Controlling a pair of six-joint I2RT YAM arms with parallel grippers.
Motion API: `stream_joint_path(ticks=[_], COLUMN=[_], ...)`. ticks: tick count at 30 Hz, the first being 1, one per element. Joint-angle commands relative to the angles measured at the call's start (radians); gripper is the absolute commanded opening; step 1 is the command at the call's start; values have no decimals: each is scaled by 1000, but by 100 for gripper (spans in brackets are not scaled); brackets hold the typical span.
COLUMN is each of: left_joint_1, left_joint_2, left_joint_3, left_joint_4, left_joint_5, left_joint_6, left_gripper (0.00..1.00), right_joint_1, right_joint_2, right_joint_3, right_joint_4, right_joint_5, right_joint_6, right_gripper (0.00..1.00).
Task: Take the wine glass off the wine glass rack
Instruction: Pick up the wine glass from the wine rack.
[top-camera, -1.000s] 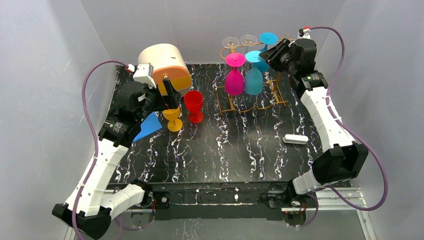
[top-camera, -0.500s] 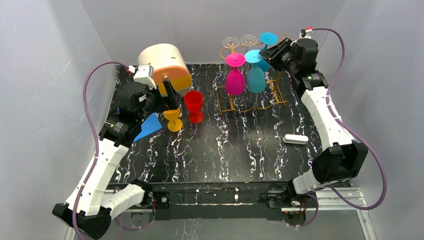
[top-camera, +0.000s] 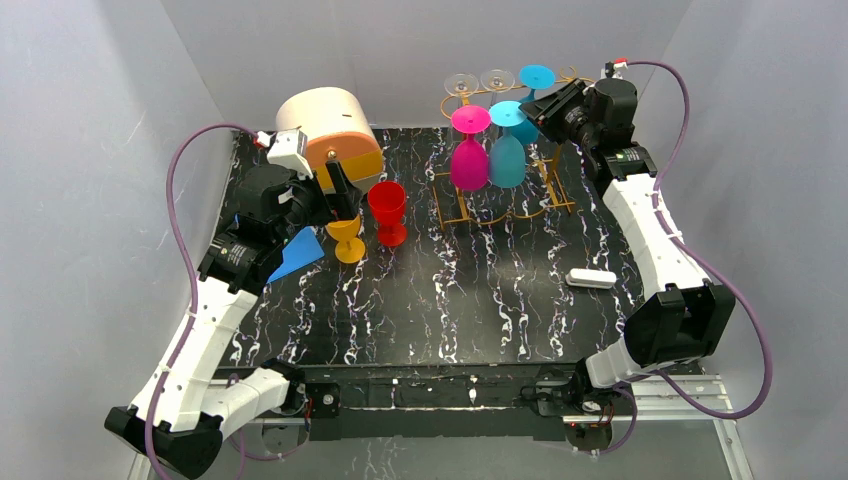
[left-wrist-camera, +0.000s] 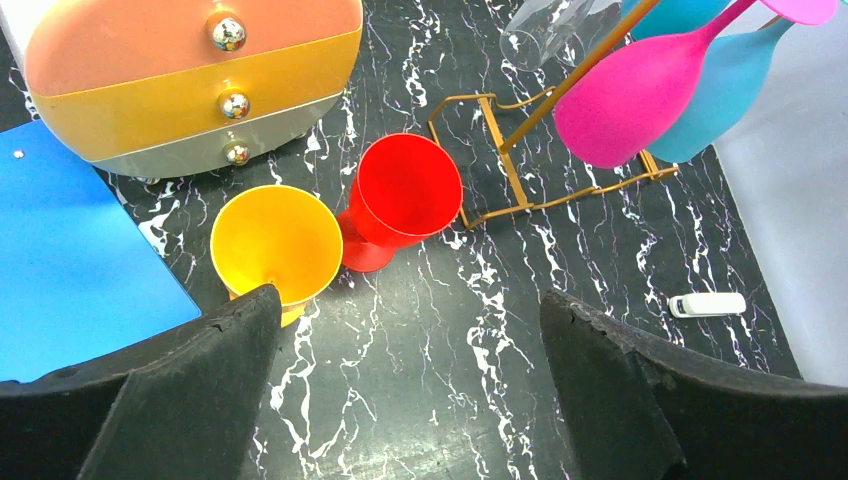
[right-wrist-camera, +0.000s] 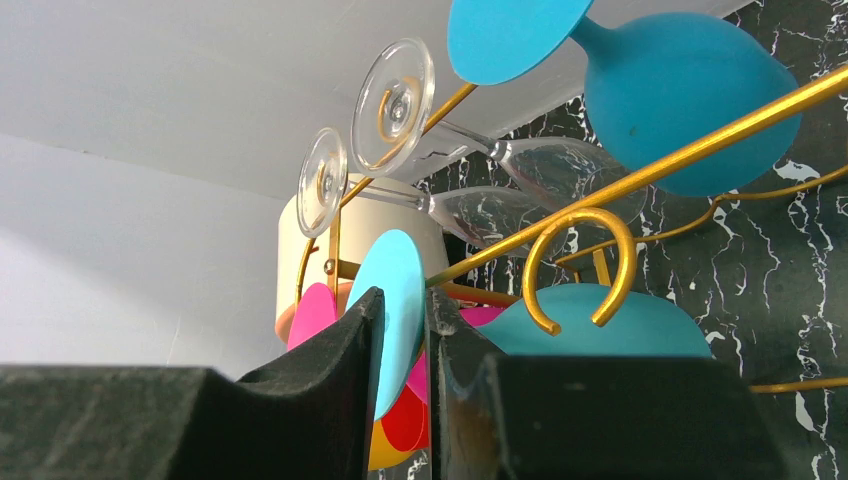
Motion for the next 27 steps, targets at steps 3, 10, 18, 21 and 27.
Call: stream_joint_path(ticks=[3, 10, 18, 21, 27], left_joint_1=[3, 3, 3, 3, 3], left_joint_2=[-5, -4, 8, 10, 12], left_joint_3=[-6, 2, 5, 8, 13], left_joint_4=[-2, -6, -12, -15, -20], left_joint_5=[5, 7, 17, 17, 13], left_joint_6=[-2, 5, 5, 5, 7], left_gripper=[98, 98, 98, 98, 98], right_joint_1=[-11, -12, -12, -11, -14], right_joint_2=[0, 10, 22, 20, 1], right_joint_3=[2, 4, 17, 23, 27], right_joint_4=[46, 50, 34, 29, 27], right_joint_5=[-19, -43, -52, -47, -35], right_joint_6=[16, 27, 26, 24, 29], right_gripper=[29, 24, 17, 10, 1])
